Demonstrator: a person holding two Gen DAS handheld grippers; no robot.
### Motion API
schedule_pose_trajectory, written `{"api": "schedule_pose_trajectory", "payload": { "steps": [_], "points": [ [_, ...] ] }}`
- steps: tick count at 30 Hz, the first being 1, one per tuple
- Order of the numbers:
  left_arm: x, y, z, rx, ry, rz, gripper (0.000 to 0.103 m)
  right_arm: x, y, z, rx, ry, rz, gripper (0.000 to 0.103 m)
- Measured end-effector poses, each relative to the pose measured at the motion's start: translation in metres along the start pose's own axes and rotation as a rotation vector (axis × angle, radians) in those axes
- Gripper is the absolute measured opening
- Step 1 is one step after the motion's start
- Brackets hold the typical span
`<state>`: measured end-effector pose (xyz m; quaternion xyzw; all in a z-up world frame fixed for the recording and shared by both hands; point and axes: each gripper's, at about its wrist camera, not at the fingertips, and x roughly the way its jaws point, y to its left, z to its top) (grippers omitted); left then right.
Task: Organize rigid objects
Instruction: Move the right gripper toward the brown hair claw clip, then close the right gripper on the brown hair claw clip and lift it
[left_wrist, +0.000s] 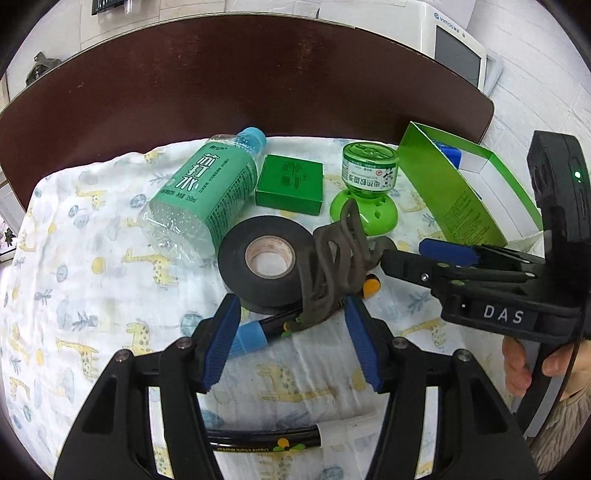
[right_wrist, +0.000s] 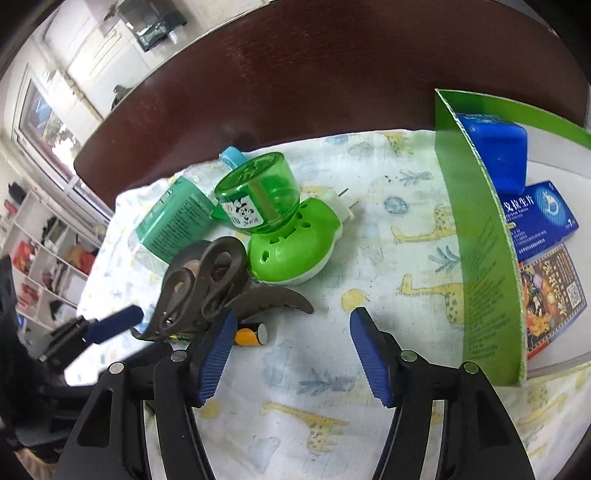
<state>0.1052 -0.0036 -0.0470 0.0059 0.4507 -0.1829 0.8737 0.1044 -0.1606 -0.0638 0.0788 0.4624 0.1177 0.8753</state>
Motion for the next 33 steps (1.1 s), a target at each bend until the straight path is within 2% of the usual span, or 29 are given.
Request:
{"api": "schedule_pose_trajectory", "payload": {
  "steps": [3, 13, 15, 21, 22, 24, 29, 33],
  "points": [
    [0.004, -0.004, 0.002, 0.025, 0.005, -0.017, 0.045, -0.002, 0.001, 0.001, -0.027, -0.024, -0.008, 0.065],
    [0.001, 0.002, 0.003, 0.012, -0.031, -0.019, 0.044, 0.004, -0.001, -0.007, -0.046, -0.043, 0.106, 0.065],
    [0.000, 0.005, 0.006, 0.006, -0.043, -0.017, 0.040, 0.008, 0.000, -0.006, -0.051, -0.041, 0.098, 0.065],
    [0.006, 0.007, 0.009, 0.004, -0.028, -0.043, 0.039, 0.018, 0.002, -0.003, -0.029, -0.040, 0.115, 0.065],
    [0.007, 0.007, 0.009, 0.004, -0.025, -0.049, 0.039, 0.019, 0.003, -0.003, -0.025, -0.038, 0.128, 0.063],
    [0.008, 0.007, 0.009, -0.001, -0.020, -0.053, 0.038, 0.021, 0.005, -0.003, -0.016, -0.024, 0.147, 0.050],
    [0.006, 0.004, 0.009, 0.004, -0.021, -0.048, 0.037, 0.022, 0.006, -0.002, -0.015, -0.020, 0.114, 0.036],
    [-0.002, -0.001, 0.011, 0.009, -0.034, -0.054, 0.037, 0.014, 0.003, -0.002, 0.007, -0.021, 0.151, 0.034]
  ]
}}
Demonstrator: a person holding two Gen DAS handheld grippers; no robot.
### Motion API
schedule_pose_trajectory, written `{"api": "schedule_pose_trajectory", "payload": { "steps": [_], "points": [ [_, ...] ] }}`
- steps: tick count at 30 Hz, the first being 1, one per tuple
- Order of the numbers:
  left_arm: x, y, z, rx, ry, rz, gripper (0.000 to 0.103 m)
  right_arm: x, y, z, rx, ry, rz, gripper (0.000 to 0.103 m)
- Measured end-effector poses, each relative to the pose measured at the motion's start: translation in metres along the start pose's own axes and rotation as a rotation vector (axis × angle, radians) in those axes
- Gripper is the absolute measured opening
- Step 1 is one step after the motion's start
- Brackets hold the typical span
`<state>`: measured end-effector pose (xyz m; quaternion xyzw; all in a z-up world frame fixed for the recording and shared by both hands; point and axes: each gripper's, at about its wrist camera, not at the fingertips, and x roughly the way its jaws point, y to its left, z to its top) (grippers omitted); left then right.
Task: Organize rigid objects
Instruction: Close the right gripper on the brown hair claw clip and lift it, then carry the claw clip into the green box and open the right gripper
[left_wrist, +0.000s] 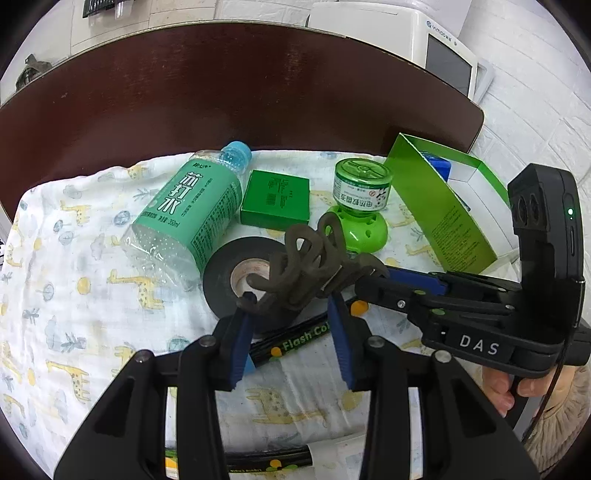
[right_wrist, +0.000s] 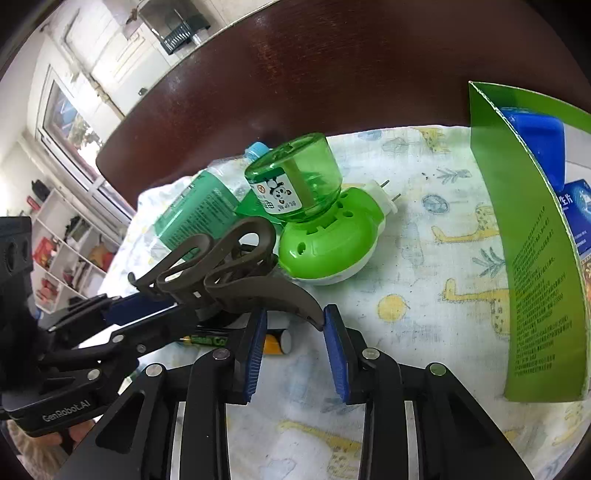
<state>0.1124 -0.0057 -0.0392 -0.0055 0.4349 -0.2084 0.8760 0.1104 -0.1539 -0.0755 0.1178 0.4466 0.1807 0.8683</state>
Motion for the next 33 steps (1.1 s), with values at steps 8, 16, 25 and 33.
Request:
{"api": "schedule_pose_trajectory", "payload": {
  "steps": [8, 16, 25, 33],
  "points": [
    [-0.020, -0.017, 0.006, 0.040, -0.045, 0.003, 0.037, -0.030, 0.008, 0.004, -0.024, -0.057, 0.000, 0.034],
    [-0.031, -0.033, 0.007, 0.065, -0.052, -0.002, 0.037, -0.056, 0.004, 0.000, -0.019, -0.090, 0.010, 0.034],
    [-0.040, -0.056, 0.007, 0.101, -0.069, 0.001, 0.037, -0.080, -0.002, -0.012, -0.005, -0.127, 0.007, 0.034],
    [-0.051, -0.096, 0.033, 0.168, -0.116, -0.008, 0.037, -0.120, -0.015, -0.007, 0.009, -0.218, -0.025, 0.034]
  ]
}}
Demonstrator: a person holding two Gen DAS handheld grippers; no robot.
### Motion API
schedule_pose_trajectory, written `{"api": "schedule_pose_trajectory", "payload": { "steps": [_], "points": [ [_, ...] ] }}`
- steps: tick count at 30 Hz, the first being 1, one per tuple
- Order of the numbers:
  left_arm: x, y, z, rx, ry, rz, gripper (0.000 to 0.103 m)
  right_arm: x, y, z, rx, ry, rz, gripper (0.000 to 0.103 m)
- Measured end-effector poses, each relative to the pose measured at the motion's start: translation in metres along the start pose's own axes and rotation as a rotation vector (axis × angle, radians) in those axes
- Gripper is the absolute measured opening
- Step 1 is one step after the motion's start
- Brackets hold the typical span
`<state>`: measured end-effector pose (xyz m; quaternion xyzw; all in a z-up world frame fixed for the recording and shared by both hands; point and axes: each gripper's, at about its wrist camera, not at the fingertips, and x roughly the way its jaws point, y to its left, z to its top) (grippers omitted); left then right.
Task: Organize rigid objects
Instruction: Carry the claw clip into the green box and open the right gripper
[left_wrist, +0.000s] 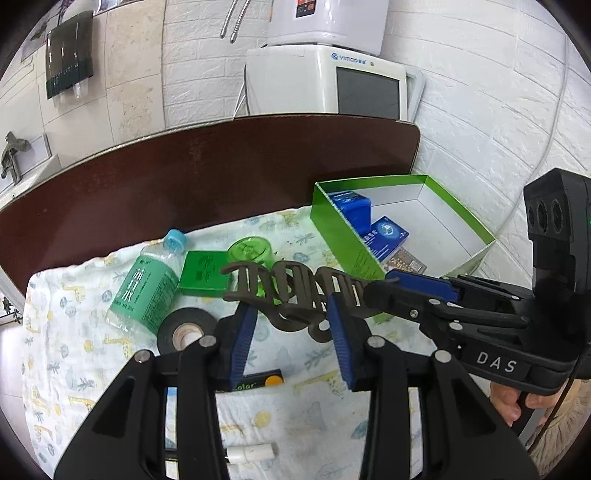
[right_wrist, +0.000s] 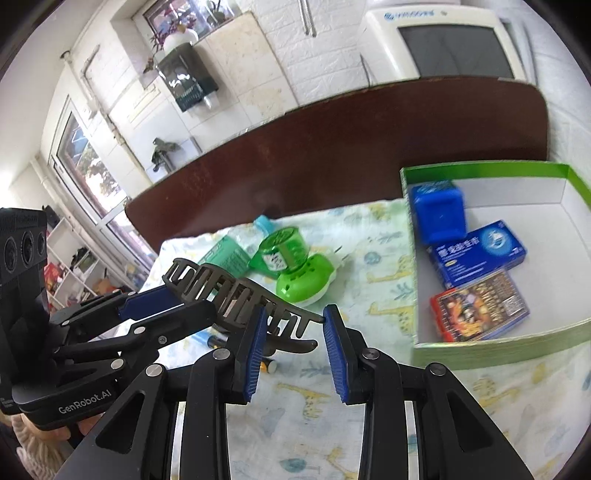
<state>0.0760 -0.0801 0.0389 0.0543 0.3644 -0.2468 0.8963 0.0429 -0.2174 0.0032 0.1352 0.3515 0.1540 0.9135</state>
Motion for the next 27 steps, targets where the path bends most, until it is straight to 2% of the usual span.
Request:
{"api": "schedule_pose_trajectory", "payload": {
  "steps": [11, 21, 27],
  "points": [
    [0.025, -0.088, 0.057, 0.148, -0.036, -0.062, 0.037, -0.065, -0.070, 0.026, 0.103, -0.149, -0.098, 0.034],
    [0.085, -0.151, 0.081, 0.227, 0.048, -0.145, 0.037, -0.086, -0.155, 0.026, 0.225, -0.203, -0.186, 0.034],
    [0.127, -0.171, 0.085, 0.240, 0.121, -0.241, 0.037, -0.088, -0.193, 0.017, 0.270, -0.213, -0.283, 0.034]
  ]
}}
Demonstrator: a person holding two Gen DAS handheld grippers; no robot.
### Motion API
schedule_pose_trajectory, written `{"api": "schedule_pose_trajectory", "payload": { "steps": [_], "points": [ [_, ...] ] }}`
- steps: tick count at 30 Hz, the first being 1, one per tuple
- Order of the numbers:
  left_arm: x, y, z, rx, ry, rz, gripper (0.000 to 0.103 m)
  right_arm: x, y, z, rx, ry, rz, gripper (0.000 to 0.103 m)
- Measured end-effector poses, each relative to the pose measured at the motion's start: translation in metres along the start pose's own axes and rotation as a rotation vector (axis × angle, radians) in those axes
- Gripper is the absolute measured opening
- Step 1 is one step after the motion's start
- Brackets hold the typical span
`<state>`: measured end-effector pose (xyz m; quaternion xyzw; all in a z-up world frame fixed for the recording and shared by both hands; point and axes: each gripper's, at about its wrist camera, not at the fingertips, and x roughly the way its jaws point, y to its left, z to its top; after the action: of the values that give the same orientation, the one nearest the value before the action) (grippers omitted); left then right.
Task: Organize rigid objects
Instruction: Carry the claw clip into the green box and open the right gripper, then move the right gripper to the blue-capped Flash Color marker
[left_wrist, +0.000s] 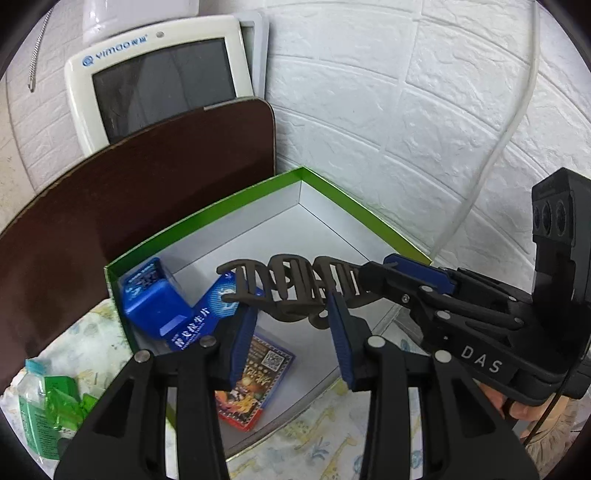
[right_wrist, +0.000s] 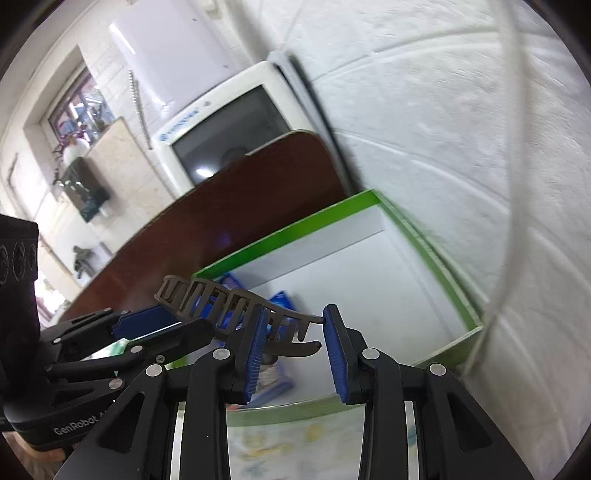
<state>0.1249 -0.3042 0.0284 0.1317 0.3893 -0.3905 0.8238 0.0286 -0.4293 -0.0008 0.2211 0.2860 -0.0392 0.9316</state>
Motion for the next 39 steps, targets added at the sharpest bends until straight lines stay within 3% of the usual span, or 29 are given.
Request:
{"api": "schedule_pose_trajectory", "payload": {
  "steps": [7, 13, 21, 29, 33, 39],
  "points": [
    [0.043, -0.008, -0.009, -0.005, 0.093, -0.038, 0.037, 0.009, -0.019, -0.002, -0.029, 0.000, -0.122, 0.034],
    [0.047, -0.005, -0.019, -0.010, 0.130, -0.022, 0.039, 0.015, -0.016, -0.007, -0.069, -0.008, -0.192, 0.034],
    [0.010, 0.015, -0.030, -0.039, 0.086, 0.023, 0.041, 0.010, -0.003, -0.009, -0.069, -0.009, -0.166, 0.034],
    [-0.050, 0.067, -0.048, -0.140, 0.008, 0.106, 0.045, 0.002, 0.044, -0.010, -0.125, -0.011, -0.104, 0.034],
    [-0.087, 0.100, -0.068, -0.191, -0.046, 0.186, 0.054, 0.003, 0.077, -0.015, -0.173, 0.010, -0.050, 0.034],
    [-0.137, 0.156, -0.118, -0.294, -0.070, 0.287, 0.055, 0.011, 0.138, -0.037, -0.277, 0.078, 0.047, 0.034]
  ]
}}
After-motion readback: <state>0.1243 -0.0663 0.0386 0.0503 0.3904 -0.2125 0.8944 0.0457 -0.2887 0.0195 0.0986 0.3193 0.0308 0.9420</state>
